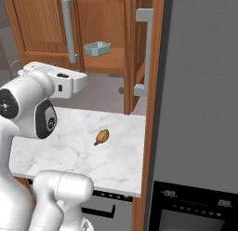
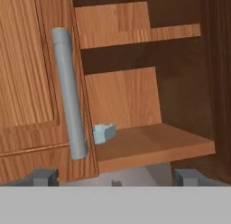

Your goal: Retrieve the tupperware from the cabinet, then place the raw meat into the tupperware to avoid contamination.

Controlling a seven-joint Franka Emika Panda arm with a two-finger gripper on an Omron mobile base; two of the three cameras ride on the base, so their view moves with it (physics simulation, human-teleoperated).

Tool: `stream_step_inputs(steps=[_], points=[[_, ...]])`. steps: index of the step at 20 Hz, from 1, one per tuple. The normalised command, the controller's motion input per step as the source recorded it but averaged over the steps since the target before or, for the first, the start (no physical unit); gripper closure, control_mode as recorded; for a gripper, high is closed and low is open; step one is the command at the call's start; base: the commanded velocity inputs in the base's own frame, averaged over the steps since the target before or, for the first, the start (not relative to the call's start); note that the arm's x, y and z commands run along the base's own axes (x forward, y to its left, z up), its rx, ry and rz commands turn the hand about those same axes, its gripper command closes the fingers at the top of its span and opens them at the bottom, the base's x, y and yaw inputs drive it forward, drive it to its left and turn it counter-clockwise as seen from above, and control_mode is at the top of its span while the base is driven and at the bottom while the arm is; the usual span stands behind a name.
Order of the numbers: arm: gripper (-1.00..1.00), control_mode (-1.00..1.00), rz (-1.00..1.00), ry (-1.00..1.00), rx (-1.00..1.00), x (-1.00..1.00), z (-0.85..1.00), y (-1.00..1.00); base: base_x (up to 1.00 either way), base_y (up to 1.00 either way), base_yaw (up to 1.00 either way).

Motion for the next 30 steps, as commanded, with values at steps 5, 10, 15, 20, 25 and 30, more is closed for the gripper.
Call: stream_step_inputs(steps=[5,10,15,20,25,30], points=[[-1.00,-1.00,0.12,0.00,0.01,0.51,0.00,0.27,0.00,0.00,0.00],[-1.00,-1.00,0.09,0.00,0.00,0.54,0.04,0.48,0.00,0.00,0.00],[-1.00,-1.00,0.08,0.00,0.00,0.53,0.05,0.39,0.00,0.00,0.00],[-1.00,-1.00,0.02,0.00,0.00,0.41,0.20,0.04,0.00,0.00,0.00],[-1.00,-1.00,0.00,0.00,0.00,0.16,0.26,-0.07,0.00,0.00,0.00],[-1.00,-1.00,0.00,-0.01,0.00,0.11,0.16,-0.05,0.00,0.00,0.00]])
